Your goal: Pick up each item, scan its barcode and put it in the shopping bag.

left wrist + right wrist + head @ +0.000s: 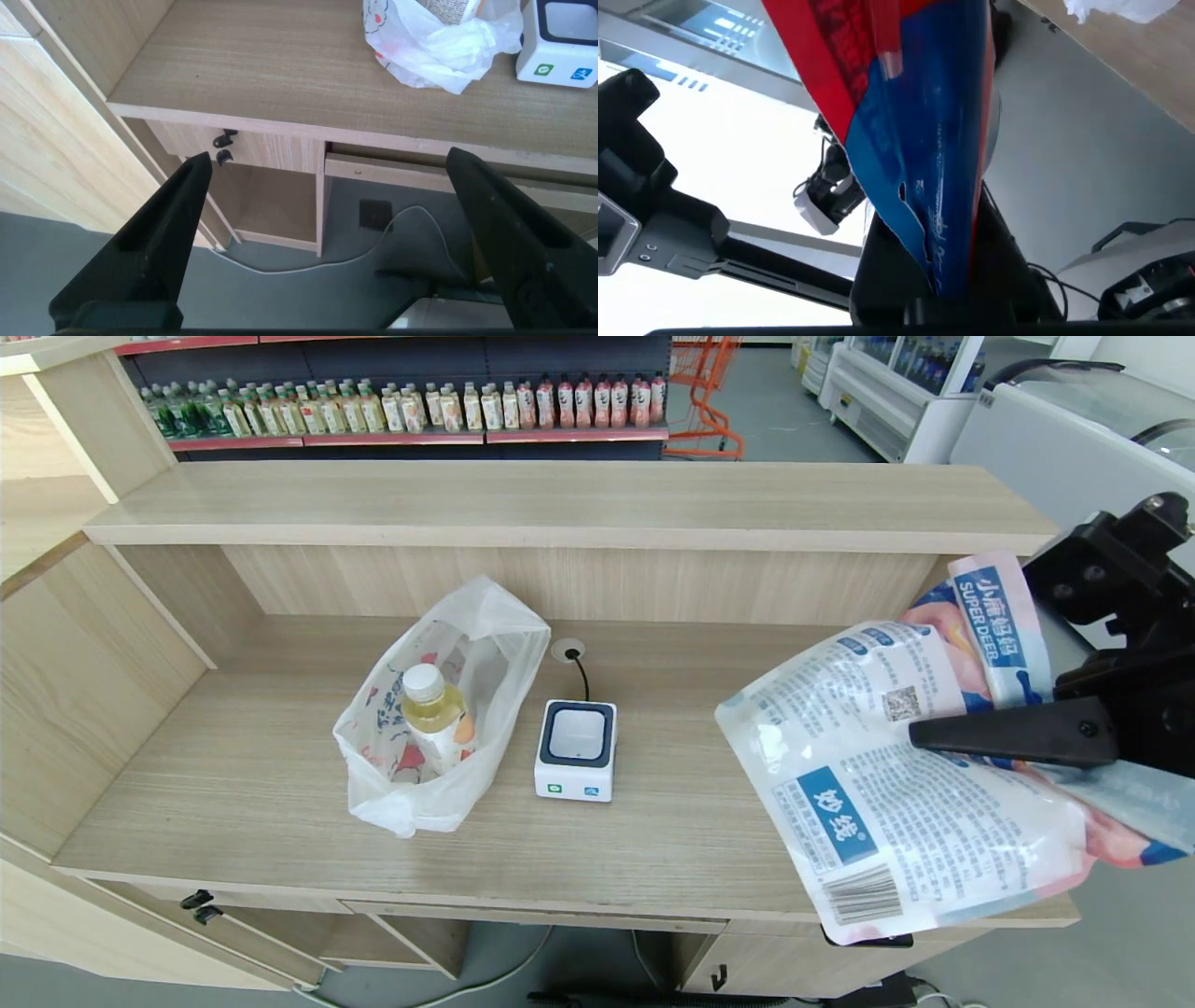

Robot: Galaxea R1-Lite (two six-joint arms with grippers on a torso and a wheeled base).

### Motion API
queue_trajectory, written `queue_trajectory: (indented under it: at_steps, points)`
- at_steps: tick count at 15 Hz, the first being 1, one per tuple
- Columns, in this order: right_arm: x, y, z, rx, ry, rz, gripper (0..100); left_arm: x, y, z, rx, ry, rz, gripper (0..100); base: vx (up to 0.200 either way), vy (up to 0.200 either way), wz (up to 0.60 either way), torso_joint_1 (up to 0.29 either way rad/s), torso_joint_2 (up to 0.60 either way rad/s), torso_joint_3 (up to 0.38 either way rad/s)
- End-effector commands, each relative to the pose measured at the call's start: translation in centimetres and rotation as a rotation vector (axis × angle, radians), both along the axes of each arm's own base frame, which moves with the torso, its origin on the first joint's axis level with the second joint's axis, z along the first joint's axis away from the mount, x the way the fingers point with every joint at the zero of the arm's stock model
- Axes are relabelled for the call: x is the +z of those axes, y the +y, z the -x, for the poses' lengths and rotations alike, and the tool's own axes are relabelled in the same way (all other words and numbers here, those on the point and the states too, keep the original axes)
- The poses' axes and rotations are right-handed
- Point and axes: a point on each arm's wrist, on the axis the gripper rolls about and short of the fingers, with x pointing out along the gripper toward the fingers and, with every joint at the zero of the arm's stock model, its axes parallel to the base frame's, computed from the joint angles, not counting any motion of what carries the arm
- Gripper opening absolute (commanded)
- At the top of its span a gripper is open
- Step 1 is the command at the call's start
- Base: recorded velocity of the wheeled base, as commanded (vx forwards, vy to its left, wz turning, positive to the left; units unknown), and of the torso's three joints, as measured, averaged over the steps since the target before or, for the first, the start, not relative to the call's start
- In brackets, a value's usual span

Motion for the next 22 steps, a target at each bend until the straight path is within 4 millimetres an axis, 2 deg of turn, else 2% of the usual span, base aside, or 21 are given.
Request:
queue_trajectory:
  at_steps: [1,10,19,22]
  points:
    - [-0.5,-0.25,0.97,-0.001,0.014,0.002,0,0.0,0.0,-0.01,0.0,0.001,0.0,100,0.0,0.0,0.0,0.0,0.0,0.0]
    - [-0.34,0.06,1.69,0.018,-0.006,0.0,0,0.0,0.0,0.0,0.0,0.0,0.0,100,0.0,0.0,0.0,0.0,0.0,0.0]
    - [-0.24,0.08,1.51,0.016,-0.019,-0.004,0,0.0,0.0,-0.01,0.0,0.001,0.0,100,0.0,0.0,0.0,0.0,0.0,0.0]
    - [-0.68,0.03,1.38,-0.018,-0.134,0.009,0,0.0,0.0,-0.01,0.0,0.001,0.0,100,0.0,0.0,0.0,0.0,0.0,0.0]
